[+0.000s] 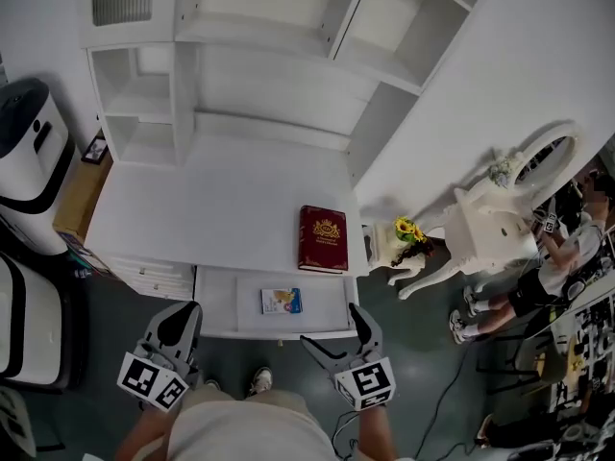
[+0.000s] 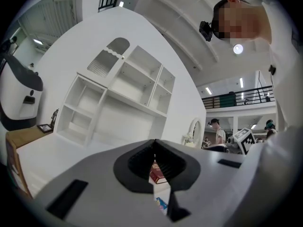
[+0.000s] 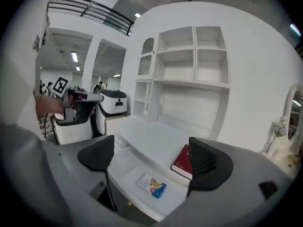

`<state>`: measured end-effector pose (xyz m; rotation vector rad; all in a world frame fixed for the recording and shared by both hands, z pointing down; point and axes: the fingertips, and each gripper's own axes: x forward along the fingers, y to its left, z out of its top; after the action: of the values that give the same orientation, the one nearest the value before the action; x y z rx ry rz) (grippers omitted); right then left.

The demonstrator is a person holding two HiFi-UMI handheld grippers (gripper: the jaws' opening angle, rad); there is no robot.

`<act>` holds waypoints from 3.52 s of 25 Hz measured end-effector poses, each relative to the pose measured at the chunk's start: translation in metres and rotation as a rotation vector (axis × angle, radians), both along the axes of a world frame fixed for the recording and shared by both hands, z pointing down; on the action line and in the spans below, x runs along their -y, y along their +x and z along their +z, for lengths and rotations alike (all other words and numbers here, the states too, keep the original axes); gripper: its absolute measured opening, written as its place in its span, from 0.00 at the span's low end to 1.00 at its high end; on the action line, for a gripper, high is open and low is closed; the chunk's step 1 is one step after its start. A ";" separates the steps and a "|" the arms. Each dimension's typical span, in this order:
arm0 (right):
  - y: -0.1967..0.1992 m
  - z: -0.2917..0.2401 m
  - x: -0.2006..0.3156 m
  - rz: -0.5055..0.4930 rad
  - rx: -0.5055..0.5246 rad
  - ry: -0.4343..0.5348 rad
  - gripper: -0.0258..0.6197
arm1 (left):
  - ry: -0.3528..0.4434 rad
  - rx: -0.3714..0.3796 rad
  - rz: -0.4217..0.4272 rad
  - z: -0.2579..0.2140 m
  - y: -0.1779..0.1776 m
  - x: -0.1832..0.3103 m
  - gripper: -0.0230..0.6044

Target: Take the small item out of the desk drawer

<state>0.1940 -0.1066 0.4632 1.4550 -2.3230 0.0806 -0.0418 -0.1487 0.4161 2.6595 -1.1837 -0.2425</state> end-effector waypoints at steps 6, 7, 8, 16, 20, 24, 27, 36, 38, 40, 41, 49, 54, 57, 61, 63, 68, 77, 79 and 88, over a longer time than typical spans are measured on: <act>0.000 0.079 0.034 -0.186 -0.189 -0.149 0.81 | -0.019 0.028 -0.088 0.004 -0.002 0.005 0.06; -0.002 0.089 0.038 -0.215 -0.206 -0.166 0.81 | -0.029 0.034 -0.105 0.007 -0.005 0.006 0.06; -0.003 0.099 0.043 -0.245 -0.222 -0.180 0.81 | -0.041 0.041 -0.122 0.010 -0.008 0.006 0.06; -0.012 0.173 0.068 -0.444 -0.369 -0.276 0.81 | -0.110 0.083 -0.247 0.028 -0.026 0.003 0.06; -0.014 0.206 0.080 -0.522 -0.424 -0.309 0.81 | -0.129 0.097 -0.298 0.032 -0.034 0.001 0.06; -0.012 0.248 0.089 -0.604 -0.510 -0.351 0.81 | -0.149 0.112 -0.348 0.038 -0.041 -0.008 0.06; -0.011 0.282 0.092 -0.650 -0.556 -0.402 0.81 | -0.178 0.126 -0.391 0.045 -0.050 -0.018 0.06; -0.010 0.346 0.100 -0.733 -0.644 -0.509 0.81 | -0.228 0.142 -0.443 0.057 -0.059 -0.026 0.06; -0.010 0.355 0.101 -0.745 -0.665 -0.521 0.81 | -0.237 0.145 -0.449 0.059 -0.060 -0.027 0.06; -0.011 0.362 0.105 -0.756 -0.682 -0.528 0.81 | -0.247 0.147 -0.455 0.062 -0.062 -0.028 0.06; -0.011 0.366 0.107 -0.762 -0.690 -0.533 0.81 | -0.253 0.149 -0.459 0.064 -0.064 -0.029 0.06; -0.011 0.394 0.116 -0.807 -0.754 -0.586 0.81 | -0.291 0.158 -0.482 0.075 -0.070 -0.040 0.06; -0.010 0.405 0.115 -0.816 -0.781 -0.625 0.81 | -0.305 0.160 -0.483 0.078 -0.076 -0.044 0.06; -0.010 0.407 0.116 -0.817 -0.780 -0.651 0.81 | -0.312 0.160 -0.472 0.080 -0.078 -0.043 0.06; -0.010 0.411 0.115 -0.821 -0.773 -0.691 0.81 | -0.319 0.162 -0.458 0.084 -0.081 -0.040 0.06; -0.010 0.413 0.114 -0.818 -0.759 -0.722 0.81 | -0.320 0.162 -0.452 0.085 -0.083 -0.040 0.06; -0.009 0.415 0.114 -0.830 -0.727 -0.748 0.81 | -0.329 0.167 -0.447 0.087 -0.088 -0.041 0.06; -0.010 0.416 0.113 -0.826 -0.732 -0.758 0.81 | -0.336 0.162 -0.428 0.093 -0.091 -0.039 0.06; -0.010 0.415 0.114 -0.822 -0.738 -0.758 0.81 | -0.333 0.161 -0.421 0.092 -0.091 -0.038 0.06; -0.009 0.414 0.113 -0.815 -0.743 -0.756 0.81 | -0.334 0.168 -0.404 0.092 -0.087 -0.035 0.06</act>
<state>0.1845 -0.2197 0.8774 0.0798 -1.7586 0.1363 -0.1284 -0.1138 0.5078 2.1719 -1.6473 0.1117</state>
